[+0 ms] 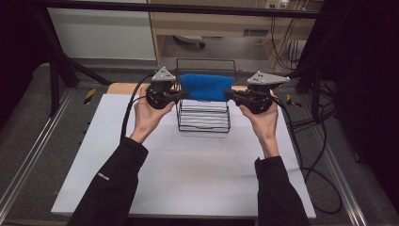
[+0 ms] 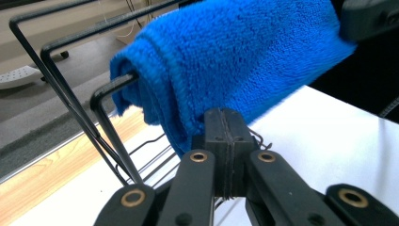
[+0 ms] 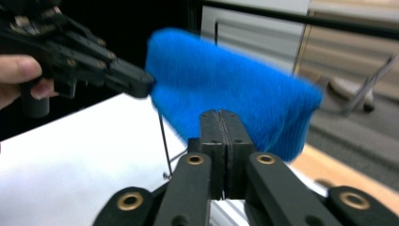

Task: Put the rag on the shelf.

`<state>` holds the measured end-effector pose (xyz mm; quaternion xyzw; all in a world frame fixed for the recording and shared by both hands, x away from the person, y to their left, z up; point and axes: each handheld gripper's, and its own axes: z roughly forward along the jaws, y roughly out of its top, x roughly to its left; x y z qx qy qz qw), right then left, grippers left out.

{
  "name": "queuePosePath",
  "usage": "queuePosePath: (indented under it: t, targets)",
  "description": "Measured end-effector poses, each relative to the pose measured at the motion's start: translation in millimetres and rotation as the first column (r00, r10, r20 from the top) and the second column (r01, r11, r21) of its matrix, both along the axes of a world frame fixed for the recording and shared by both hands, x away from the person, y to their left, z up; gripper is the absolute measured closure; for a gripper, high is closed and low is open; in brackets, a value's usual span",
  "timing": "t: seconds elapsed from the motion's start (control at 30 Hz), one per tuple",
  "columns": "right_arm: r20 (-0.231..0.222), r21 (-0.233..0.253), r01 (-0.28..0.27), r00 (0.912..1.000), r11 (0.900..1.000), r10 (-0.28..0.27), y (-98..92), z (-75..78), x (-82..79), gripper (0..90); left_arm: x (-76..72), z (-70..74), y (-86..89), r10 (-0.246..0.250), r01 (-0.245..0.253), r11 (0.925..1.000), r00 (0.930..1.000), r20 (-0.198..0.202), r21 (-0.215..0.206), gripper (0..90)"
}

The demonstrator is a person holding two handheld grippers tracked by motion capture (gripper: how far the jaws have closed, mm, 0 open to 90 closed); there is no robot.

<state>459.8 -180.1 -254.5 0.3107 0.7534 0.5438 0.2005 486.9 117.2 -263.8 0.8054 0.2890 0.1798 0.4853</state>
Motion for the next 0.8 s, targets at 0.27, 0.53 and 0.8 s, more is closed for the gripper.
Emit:
queuePosePath:
  t: [0.27,0.53,0.8]
  targets:
    - [-0.029,-0.023,0.048,0.9984,0.999,-0.048,-4.9,-24.1,7.3,90.0,4.4,-7.9,-4.2,0.008,-0.008,1.0000,1.0000,0.005,0.004,89.8]
    - [-0.015,-0.014,0.050,0.9986,0.999,-0.050,-5.3,-25.1,7.1,87.2,2.3,-6.9,-4.3,-0.002,0.002,1.0000,0.9999,0.014,-0.004,89.7]
    - [0.029,0.020,0.039,0.9988,0.999,-0.039,-12.5,-13.1,-8.7,73.7,-9.6,-2.5,7.5,-0.014,0.014,0.9999,0.9999,0.001,-0.010,80.7]
